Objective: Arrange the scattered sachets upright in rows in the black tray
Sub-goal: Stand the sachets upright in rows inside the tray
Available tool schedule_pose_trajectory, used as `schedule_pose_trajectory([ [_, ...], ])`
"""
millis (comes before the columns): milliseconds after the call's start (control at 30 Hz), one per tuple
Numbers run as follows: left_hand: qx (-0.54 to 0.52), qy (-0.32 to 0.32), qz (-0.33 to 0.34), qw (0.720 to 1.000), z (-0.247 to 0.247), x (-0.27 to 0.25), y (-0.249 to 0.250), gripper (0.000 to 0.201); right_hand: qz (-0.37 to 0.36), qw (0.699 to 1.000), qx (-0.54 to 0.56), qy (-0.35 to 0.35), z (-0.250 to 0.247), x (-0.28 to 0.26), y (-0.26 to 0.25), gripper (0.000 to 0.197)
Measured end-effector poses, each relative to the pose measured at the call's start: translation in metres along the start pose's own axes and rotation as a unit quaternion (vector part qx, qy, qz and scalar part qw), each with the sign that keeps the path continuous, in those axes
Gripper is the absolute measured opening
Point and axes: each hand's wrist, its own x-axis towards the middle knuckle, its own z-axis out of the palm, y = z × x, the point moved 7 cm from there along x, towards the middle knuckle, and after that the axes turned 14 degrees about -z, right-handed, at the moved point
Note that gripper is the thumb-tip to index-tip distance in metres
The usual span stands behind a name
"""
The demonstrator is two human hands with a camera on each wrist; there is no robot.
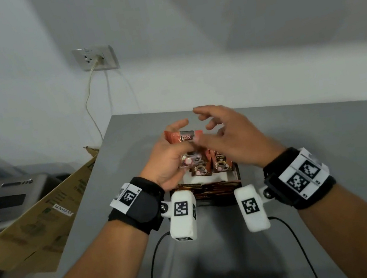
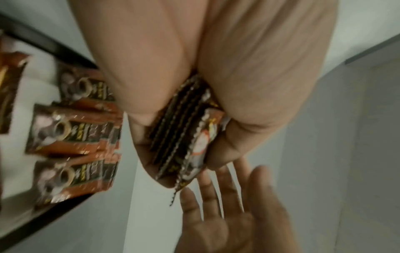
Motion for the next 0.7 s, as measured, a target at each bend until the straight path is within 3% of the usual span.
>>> schedule_pose_trajectory([
  [67,0.031,0.025,0.033,0.999,-0.010,0.001,0.011,0.069,0.003,0.999,-0.005,0.039,-0.010,0.009,0.001,0.042],
  [300,0.116,0.090,0.076,0.986,-0.019,0.001,0.026,0.071,-0.016,1.000,-0.017,0.000,0.004,0.036,-0.005,0.017],
  [467,0.083,0.207,0.077,0.972,-0.065,-0.004,0.027,0.051,0.025,0.998,-0.059,-0.003,0.005,0.042,0.017,0.017],
  [533,0.064,0.247,0.071,0.964,-0.086,-0.006,0.023,0.042,0.051,0.993,-0.096,-0.037,0.018,0.043,0.034,0.018],
  [700,0.096,0.276,0.039,0.956,-0.108,-0.004,0.007,0.029,0.073,0.978,-0.145,-0.130,0.071,0.043,0.068,0.022],
])
